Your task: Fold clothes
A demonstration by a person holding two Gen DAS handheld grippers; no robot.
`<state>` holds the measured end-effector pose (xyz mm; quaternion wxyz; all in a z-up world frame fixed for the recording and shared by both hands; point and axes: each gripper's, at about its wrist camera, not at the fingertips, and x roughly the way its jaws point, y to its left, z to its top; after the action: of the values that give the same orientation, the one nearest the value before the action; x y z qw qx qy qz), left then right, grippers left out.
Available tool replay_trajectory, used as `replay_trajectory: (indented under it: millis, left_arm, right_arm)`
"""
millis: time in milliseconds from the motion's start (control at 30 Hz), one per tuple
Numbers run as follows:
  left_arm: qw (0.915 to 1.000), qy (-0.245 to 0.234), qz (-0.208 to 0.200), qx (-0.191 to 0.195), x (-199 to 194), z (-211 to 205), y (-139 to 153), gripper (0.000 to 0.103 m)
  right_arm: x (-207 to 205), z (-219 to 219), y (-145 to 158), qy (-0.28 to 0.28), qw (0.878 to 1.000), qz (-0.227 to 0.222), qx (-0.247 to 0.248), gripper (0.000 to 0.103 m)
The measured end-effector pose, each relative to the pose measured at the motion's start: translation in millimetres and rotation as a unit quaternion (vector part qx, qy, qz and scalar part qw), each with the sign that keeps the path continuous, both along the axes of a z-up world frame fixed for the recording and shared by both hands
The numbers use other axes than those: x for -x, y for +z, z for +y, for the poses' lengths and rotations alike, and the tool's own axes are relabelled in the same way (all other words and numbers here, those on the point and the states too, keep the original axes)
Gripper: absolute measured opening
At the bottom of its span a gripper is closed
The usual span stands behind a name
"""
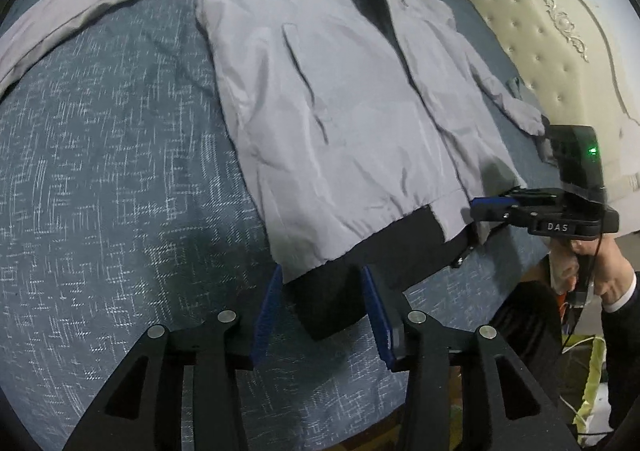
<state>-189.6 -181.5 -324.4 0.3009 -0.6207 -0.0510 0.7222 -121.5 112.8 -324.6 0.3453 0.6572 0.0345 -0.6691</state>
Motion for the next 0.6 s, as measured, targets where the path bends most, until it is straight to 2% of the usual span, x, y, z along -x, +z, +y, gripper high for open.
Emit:
replay_trajectory:
  millis: [167,233,367,500,567,600]
  left_arm:
    - [1.0000,-0.003,-0.007,-0.004,-1.8,-2.6,-6.4,0.043]
    - [0.9999,-0.008,-0.008,-0.004,-3.0,-1.5,-8.0,0.032]
    - [0.9999,-0.012,-0.001,-0.003,-3.5,-1.3,-4.9,0.020]
    - [0.9998,-0.020,0.006,0.000,-4.4,-2.7,2.2,0.018]
    - [0.9998,-0.021,0.008,0.001,-4.4,-2.8,3.9,0.018]
    - [0.9997,-0.021,0.008,0.001,-4.4,-2.8,4.4,0.017]
  right_arm:
    - [-2.1,0.0,4.2,0.008,1.000,0.005,0.003,0.001]
    - [-2.4,-1.6,7.3,0.009,1.000,0.009,0.006,0.000]
    - [-3.5,-4.0,13.2,0.018,1.000,0.012,0.008,0.000]
    - [-2.6,-3.8,15.7,0.022,0.999,0.025,-0.005,0.000]
    - [7.1,1.2,18.5,-0.002,0.999,0.038,-0.009,0.002]
    - [13.9,5.1,17.7,-0.021,0.999,0.028,-0.005,0.002]
